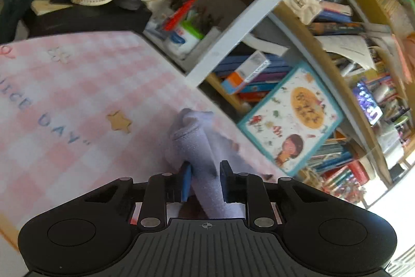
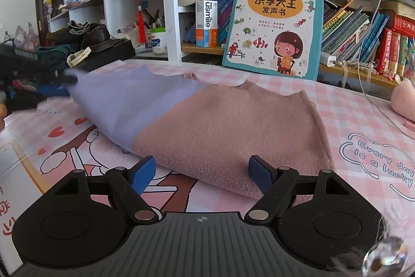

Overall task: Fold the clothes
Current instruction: 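Grasp the lavender end of the folded sweater with the left tool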

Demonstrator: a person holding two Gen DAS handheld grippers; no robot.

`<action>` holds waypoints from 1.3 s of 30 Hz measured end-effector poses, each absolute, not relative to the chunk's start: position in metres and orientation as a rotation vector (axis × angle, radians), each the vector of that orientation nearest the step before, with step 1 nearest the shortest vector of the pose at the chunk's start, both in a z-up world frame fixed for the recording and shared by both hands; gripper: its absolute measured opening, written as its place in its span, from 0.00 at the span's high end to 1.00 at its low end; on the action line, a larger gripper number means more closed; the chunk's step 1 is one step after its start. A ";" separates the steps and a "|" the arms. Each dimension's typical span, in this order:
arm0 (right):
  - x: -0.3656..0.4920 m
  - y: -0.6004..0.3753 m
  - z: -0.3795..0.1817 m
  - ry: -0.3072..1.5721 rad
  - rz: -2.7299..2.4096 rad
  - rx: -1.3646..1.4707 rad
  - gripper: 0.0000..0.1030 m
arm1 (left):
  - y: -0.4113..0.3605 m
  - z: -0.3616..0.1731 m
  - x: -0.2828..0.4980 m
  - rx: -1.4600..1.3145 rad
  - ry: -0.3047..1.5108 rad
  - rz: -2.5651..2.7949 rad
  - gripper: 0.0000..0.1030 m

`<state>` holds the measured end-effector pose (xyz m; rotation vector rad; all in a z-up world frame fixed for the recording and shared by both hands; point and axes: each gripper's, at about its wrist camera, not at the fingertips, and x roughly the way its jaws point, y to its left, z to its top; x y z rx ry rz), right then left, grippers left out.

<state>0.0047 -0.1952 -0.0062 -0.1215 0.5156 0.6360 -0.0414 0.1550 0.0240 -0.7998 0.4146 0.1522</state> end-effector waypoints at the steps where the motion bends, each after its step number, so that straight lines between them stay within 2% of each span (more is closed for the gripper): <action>1: 0.005 -0.195 -0.006 0.518 0.635 -0.124 0.25 | 0.160 0.018 -0.041 -0.849 0.429 0.158 0.76; 5: 0.005 -0.194 -0.007 0.522 0.635 -0.126 0.25 | 0.181 -0.007 -0.039 -1.043 0.486 0.178 0.69; 13: 0.005 -0.190 -0.007 0.527 0.628 -0.151 0.24 | 0.186 -0.029 -0.034 -1.189 0.504 0.180 0.66; 16: 0.005 -0.190 -0.007 0.529 0.627 -0.151 0.24 | 0.184 -0.027 -0.029 -1.164 0.496 0.185 0.69; 17: 0.005 -0.190 -0.007 0.530 0.628 -0.151 0.24 | 0.180 -0.022 -0.030 -1.118 0.478 0.180 0.72; 18: 0.005 -0.190 -0.007 0.532 0.628 -0.151 0.24 | 0.176 -0.016 -0.031 -1.073 0.460 0.174 0.80; 20: 0.005 -0.189 -0.007 0.536 0.628 -0.149 0.24 | 0.168 -0.005 -0.032 -0.982 0.425 0.164 0.86; 25: 0.007 -0.189 -0.008 0.548 0.627 -0.147 0.24 | 0.142 0.029 -0.033 -0.697 0.348 0.101 0.85; 28: 0.007 -0.189 -0.008 0.551 0.628 -0.146 0.24 | 0.152 0.022 -0.028 -0.746 0.399 0.109 0.85; 33: 0.007 -0.189 -0.008 0.553 0.627 -0.146 0.24 | 0.179 -0.013 -0.023 -0.996 0.493 0.143 0.79; 36: 0.006 -0.186 -0.008 0.553 0.621 -0.163 0.24 | 0.184 -0.024 -0.020 -1.070 0.510 0.142 0.69; 39: 0.005 -0.184 -0.008 0.550 0.616 -0.177 0.24 | 0.182 -0.026 -0.018 -1.078 0.503 0.144 0.67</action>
